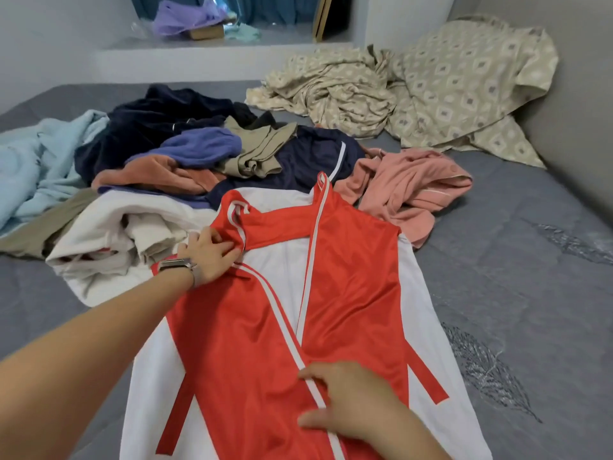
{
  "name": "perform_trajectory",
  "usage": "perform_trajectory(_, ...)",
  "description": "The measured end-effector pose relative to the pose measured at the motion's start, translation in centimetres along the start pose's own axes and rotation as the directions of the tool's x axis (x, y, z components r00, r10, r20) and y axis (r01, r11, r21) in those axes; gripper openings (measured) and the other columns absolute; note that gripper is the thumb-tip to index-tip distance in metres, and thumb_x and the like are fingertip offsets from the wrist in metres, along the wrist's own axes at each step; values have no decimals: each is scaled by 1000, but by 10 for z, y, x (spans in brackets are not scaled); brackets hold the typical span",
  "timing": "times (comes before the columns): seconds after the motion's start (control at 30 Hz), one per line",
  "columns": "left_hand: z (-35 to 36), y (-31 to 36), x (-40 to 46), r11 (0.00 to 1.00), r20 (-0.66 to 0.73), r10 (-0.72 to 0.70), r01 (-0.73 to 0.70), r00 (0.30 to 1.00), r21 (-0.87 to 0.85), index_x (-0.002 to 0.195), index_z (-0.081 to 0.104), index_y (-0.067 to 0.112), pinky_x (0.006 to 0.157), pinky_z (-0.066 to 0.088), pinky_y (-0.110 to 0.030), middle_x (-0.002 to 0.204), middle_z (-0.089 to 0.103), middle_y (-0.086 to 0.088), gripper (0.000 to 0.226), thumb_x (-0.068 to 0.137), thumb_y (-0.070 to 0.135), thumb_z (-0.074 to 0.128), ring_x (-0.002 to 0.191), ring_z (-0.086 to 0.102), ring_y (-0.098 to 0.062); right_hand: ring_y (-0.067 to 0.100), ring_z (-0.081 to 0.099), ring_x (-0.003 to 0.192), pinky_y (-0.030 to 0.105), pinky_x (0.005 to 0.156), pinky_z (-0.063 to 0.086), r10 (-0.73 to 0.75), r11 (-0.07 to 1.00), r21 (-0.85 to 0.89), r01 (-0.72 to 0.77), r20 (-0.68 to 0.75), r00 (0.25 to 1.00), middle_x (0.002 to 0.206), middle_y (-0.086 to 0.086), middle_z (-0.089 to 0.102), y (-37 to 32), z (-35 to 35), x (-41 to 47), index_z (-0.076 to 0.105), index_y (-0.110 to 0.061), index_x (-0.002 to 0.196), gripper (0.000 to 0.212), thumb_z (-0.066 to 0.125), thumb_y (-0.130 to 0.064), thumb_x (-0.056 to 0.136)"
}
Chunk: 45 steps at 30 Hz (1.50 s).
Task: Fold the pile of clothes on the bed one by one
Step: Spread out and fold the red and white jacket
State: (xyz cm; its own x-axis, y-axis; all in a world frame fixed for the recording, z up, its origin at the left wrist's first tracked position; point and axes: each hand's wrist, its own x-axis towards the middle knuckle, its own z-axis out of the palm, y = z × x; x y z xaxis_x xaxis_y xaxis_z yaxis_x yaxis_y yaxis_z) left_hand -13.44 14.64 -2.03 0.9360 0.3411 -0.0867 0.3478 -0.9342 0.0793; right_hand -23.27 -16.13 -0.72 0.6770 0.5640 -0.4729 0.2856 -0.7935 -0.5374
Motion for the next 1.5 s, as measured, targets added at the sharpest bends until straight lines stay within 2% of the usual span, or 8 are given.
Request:
perform_trajectory(0.1, 3, -15, 4, 971, -357, -94, 7, 929, -238, 118, 62, 18, 96, 37, -45, 120, 50, -12, 43, 83, 43, 64, 118, 45, -35, 18, 57, 107, 29, 92, 45, -51, 999, -20, 47, -291, 955, 109, -5, 61, 22, -38, 45, 61, -36, 120, 54, 77, -50, 70)
perform_trajectory(0.27, 19, -35, 4, 935, -116, -164, 117, 980, -336, 112, 54, 5, 88, 44, -40, 107, 57, -15, 74, 62, 50, 84, 104, 53, -30, 34, 40, 121, 43, 100, 36, -75, 965, -235, -114, -668, 740, 131, 11, 48, 51, -93, 129, 45, -18, 138, 76, 79, -37, 73)
perform_trajectory(0.53, 22, -41, 10, 957, -163, 115, -153, 980, -245, 90, 66, 13, 70, 44, -36, 87, 69, -13, 59, 65, 65, 53, 85, 63, -33, 32, 35, 135, 50, 104, 29, 76, 964, -184, -191, -499, 863, 146, 10, 40, 76, -144, 183, 26, -18, 146, 110, 89, -42, 59)
perform_trajectory(0.67, 4, -42, 21, 902, -200, 105, -178, 974, -393, 112, 63, 9, 75, 37, -28, 108, 68, -14, 59, 71, 49, 50, 102, 62, -31, 35, 57, 106, 32, 76, 39, 173, 979, -23, -204, -443, 880, 104, 16, 62, 73, -161, 194, 60, -3, 97, 49, 84, -36, 69)
perform_trajectory(0.97, -96, -28, 82, 791, -452, -58, -235, 890, -565, 90, 63, 17, 71, 44, -24, 83, 65, -2, 24, 79, 39, 66, 77, 59, -14, 18, 63, 89, 25, 77, 44, -7, 977, 120, 175, -806, 592, 111, 12, 68, 30, -244, 199, 67, -9, 114, 36, 75, -19, 80)
perform_trajectory(1.3, -21, -36, -8, 798, -200, 467, -508, 862, -325, 69, 42, 29, 59, 32, -12, 61, 47, 10, 25, 67, 4, 46, 63, 47, -1, -7, 58, 89, 12, 80, 44, -341, 918, -22, 395, -551, 762, 106, -2, 65, 58, -161, 143, 62, -8, 115, 26, 66, -14, 90)
perform_trajectory(1.4, 4, -61, -37, 800, -192, 381, -427, 904, -422, 72, 48, 17, 86, 31, 3, 97, 66, 10, 34, 73, -17, 51, 102, 48, 24, 19, 61, 85, 39, 78, 49, -360, 932, -165, 321, -503, 786, 93, -1, 66, 84, -141, 114, 62, -20, 101, 14, 60, -21, 88)
perform_trajectory(1.5, 11, -87, -63, 849, -171, 330, -371, 928, -376, 96, 65, 11, 94, 23, 5, 118, 54, 22, 39, 76, -18, 51, 126, 42, 1, 29, 53, 68, 40, 63, 42, -371, 917, -315, 246, -439, 819, 67, -5, 52, 109, -137, 82, 42, -33, 79, 28, 50, -9, 67)
